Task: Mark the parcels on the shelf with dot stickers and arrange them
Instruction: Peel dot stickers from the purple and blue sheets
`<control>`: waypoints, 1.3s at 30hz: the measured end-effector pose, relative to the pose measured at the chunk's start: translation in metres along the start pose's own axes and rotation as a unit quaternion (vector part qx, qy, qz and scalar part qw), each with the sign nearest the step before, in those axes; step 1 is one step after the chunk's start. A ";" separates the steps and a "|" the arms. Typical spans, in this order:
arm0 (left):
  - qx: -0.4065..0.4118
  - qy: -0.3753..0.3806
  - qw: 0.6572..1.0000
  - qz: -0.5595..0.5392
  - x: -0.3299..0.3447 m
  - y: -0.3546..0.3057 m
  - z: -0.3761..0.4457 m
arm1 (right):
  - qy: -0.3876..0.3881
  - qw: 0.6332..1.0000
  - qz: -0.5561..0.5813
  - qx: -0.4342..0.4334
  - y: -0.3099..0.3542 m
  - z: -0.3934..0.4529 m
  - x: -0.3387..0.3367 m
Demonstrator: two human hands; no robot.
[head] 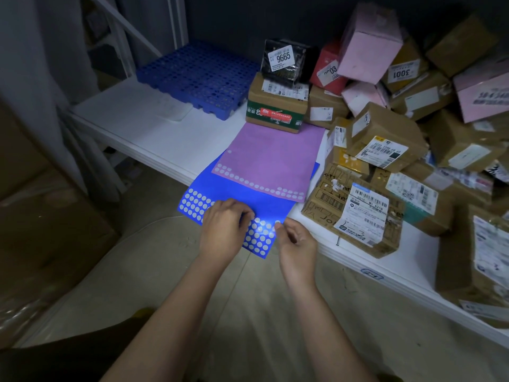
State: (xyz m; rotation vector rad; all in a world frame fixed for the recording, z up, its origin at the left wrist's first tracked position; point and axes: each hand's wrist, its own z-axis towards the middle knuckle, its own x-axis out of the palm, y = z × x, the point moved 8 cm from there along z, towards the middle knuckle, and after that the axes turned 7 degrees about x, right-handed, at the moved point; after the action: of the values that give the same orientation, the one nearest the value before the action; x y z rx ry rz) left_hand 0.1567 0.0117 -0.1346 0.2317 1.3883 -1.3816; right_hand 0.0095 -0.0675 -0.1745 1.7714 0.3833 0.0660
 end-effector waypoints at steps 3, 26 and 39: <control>-0.032 0.015 0.999 0.005 0.002 0.006 0.008 | -0.035 0.999 -0.025 -0.004 0.005 0.008 -0.001; 0.181 -0.087 0.972 -0.120 -0.007 -0.119 -0.008 | 0.070 0.979 0.119 0.152 0.059 -0.020 -0.073; 0.285 -0.016 0.954 -0.086 0.048 -0.193 -0.003 | -0.018 0.984 0.108 0.141 0.041 0.008 -0.175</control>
State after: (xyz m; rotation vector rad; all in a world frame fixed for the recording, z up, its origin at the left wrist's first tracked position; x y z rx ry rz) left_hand -0.0093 -0.0691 -0.0611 0.4699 0.9688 -1.9072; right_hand -0.1448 -0.1342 -0.1089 2.0883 0.1774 0.1395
